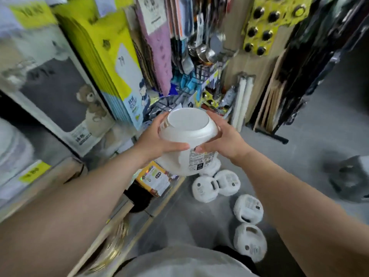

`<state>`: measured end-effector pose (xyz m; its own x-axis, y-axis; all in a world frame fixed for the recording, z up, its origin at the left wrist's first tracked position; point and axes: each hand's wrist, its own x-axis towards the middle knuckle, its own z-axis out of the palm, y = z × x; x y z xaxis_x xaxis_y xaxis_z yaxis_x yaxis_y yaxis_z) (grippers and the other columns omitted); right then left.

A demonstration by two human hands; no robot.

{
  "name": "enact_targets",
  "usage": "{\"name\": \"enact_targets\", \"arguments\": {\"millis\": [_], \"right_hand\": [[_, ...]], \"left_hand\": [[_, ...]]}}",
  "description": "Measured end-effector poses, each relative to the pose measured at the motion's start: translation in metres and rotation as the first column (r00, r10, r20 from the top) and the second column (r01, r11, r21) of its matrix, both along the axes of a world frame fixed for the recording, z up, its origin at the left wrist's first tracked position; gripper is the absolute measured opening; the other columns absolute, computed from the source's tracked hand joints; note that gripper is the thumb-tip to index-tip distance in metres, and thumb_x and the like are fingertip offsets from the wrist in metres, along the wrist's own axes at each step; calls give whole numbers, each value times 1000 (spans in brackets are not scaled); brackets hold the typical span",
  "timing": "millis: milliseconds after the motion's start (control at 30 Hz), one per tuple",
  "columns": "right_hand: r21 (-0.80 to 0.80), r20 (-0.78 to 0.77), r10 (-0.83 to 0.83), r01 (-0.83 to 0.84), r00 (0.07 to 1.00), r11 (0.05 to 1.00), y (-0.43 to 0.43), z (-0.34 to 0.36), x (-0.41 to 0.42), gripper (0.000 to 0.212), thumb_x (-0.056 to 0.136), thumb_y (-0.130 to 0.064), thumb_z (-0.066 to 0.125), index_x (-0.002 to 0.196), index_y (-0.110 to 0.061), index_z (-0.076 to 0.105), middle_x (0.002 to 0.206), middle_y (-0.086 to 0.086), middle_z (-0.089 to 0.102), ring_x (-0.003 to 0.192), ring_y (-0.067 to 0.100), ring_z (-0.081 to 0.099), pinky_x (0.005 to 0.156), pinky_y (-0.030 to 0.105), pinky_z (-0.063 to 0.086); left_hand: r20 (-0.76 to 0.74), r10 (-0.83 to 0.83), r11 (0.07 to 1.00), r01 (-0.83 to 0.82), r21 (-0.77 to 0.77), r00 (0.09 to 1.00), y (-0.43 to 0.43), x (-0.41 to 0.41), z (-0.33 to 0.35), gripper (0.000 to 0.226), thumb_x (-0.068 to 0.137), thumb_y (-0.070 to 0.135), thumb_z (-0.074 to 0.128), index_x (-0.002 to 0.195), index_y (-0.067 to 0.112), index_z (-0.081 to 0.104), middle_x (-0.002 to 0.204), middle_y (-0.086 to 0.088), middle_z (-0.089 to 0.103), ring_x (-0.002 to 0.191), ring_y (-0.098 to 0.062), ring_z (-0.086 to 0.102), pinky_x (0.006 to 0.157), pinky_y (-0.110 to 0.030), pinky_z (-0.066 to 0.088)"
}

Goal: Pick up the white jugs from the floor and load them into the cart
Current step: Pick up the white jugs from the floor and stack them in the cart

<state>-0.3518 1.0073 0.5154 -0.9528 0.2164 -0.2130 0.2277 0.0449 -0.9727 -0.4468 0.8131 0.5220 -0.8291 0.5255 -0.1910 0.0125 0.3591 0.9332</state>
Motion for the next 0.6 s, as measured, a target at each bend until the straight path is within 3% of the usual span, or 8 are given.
{"name": "enact_targets", "arguments": {"millis": [67,133,233,367,433,600], "right_hand": [[59,-22,141,-140,990,988,-1,7,-15,110,38,-16,94,138,-31,49,127,-1,61,119,23,57,92,46,55],[65,-30,256,-253,966,965,-5,19,-24,107,47,-3,92,140,-31,45,120,-7,62,114,18,60,90,38,56],[71,-59,458,-454,887,888,-29,32,-31,94,59,12,84,133,-31,47,110,-13,60,100,10,62,72,20,57],[143,-65,684,-671,727,727,-98,38,-22,98,50,-1,92,132,-36,53,125,-9,59,119,13,54,92,37,55],[183,-79,765,-745,640,642,-139,43,-7,96,48,-4,93,129,-40,54,126,-13,59,119,11,53,99,36,51],[221,-38,912,-887,408,406,-255,48,57,111,41,-15,95,140,-35,47,133,-8,55,120,13,53,105,38,46]], "left_hand": [[-12,141,989,-140,49,990,-11,13,3,119,27,51,90,135,41,40,135,16,50,122,-9,50,100,-31,45],[-21,287,956,-285,70,958,-27,32,7,125,28,52,90,140,38,39,135,15,50,123,-9,50,98,-26,45],[-32,486,873,-484,57,873,-59,71,17,122,29,52,89,139,45,38,134,15,51,122,-11,50,104,-33,44],[-33,708,702,-699,138,705,-109,148,29,111,33,44,90,133,43,44,123,21,58,112,1,56,97,-29,49],[-43,784,616,-769,168,619,-137,192,35,101,36,40,93,127,45,48,115,26,60,108,4,58,91,-27,50],[6,935,344,-912,223,354,-212,311,40,100,46,23,98,132,29,47,115,14,64,99,5,63,81,-22,54]]}}
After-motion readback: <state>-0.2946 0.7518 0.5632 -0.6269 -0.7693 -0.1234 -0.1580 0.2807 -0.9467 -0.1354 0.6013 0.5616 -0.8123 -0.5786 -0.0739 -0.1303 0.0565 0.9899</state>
